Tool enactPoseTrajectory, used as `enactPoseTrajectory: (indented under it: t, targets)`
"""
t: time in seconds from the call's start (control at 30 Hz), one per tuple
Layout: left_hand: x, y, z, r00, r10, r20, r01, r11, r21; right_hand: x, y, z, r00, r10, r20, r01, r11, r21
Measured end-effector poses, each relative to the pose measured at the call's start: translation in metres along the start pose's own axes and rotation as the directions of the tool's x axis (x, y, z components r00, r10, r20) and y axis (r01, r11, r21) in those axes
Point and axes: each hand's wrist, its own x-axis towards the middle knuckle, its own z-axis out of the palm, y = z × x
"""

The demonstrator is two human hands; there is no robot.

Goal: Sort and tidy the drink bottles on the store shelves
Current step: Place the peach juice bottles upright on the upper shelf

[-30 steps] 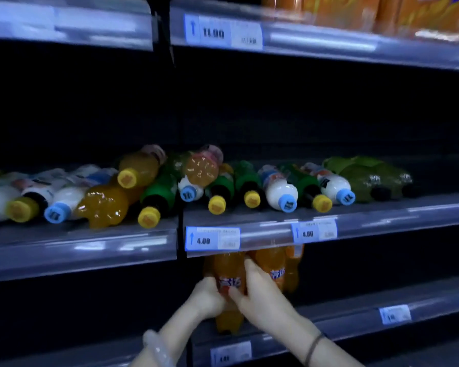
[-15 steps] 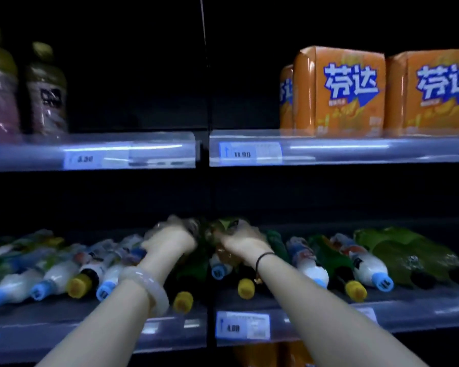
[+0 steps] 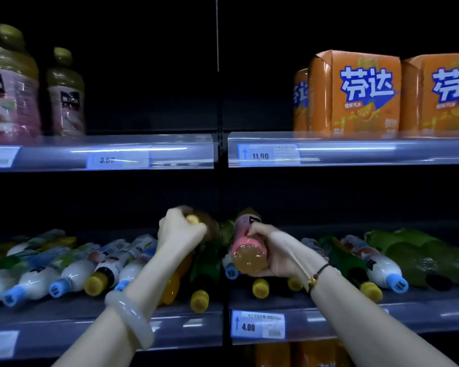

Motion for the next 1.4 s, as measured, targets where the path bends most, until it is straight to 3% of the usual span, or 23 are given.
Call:
enactPoseTrajectory:
  t: [0.1, 0.23, 0.37, 0.47, 0.6, 0.7, 0.77, 0.93, 1.0, 1.1, 1.2, 1.3, 1.4]
  targets:
    - [-0.005, 0.006, -0.006, 0.974, 0.216, -0.064, -0.220, 0.973, -0.064, -0.005, 0.006, 0.016, 0.996, -0.090, 0.004, 0.089, 0.996, 0.010]
    - [-0.010, 0.012, -0.006, 0.923, 0.347, -0.167, -0.380, 0.892, -0.244, -0.013, 0.010, 0.032, 0.948, -0.297, -0.112, 0.297, 0.955, -0.021]
    - [0.007, 0.015, 0.005, 0.969, 0.191, -0.156, -0.240, 0.876, -0.417, -0.028, 0.012, 0.034, 0.839, -0.509, -0.192, 0.478, 0.858, -0.186]
    - [0.006, 0.000, 0.029, 1.000, 0.023, -0.021, -0.031, 0.800, -0.599, -0.034, 0.018, 0.036, 0.794, -0.581, -0.177, 0.536, 0.807, -0.248]
    - [-0.010, -0.025, 0.047, 0.966, 0.144, 0.215, 0.026, 0.772, -0.635, -0.034, 0.031, 0.037, 0.780, -0.601, -0.174, 0.569, 0.797, -0.202]
    - [-0.007, -0.035, 0.046, 0.872, 0.228, 0.433, 0.118, 0.760, -0.639, -0.036, 0.033, 0.032, 0.828, -0.530, -0.180, 0.526, 0.847, -0.075]
    - [-0.009, -0.040, 0.043, 0.837, 0.270, 0.476, 0.096, 0.784, -0.613, -0.039, 0.033, 0.028, 0.839, -0.517, -0.173, 0.519, 0.854, -0.038]
    - [-0.025, -0.044, 0.027, 0.871, 0.390, 0.298, -0.128, 0.767, -0.629, -0.060, 0.033, 0.027, 0.725, -0.660, -0.197, 0.648, 0.751, -0.128]
    - [-0.031, -0.045, 0.016, 0.872, 0.408, 0.270, -0.141, 0.738, -0.660, -0.076, 0.033, 0.033, 0.705, -0.690, -0.165, 0.669, 0.724, -0.168]
    - [-0.045, -0.036, -0.007, 0.896, 0.365, 0.255, -0.036, 0.631, -0.775, -0.095, 0.033, 0.046, 0.697, -0.706, -0.127, 0.682, 0.707, -0.186]
    - [-0.059, -0.024, -0.040, 0.916, 0.345, 0.204, -0.025, 0.558, -0.829, -0.110, 0.026, 0.070, 0.735, -0.669, -0.109, 0.664, 0.743, -0.082]
    - [-0.060, -0.019, -0.087, 0.915, 0.371, 0.162, -0.072, 0.542, -0.837, -0.123, 0.006, 0.100, 0.759, -0.649, -0.049, 0.650, 0.759, 0.013]
    - [-0.049, -0.020, -0.141, 0.922, 0.376, 0.089, -0.152, 0.565, -0.811, -0.134, -0.022, 0.146, 0.725, -0.686, 0.063, 0.688, 0.726, -0.017]
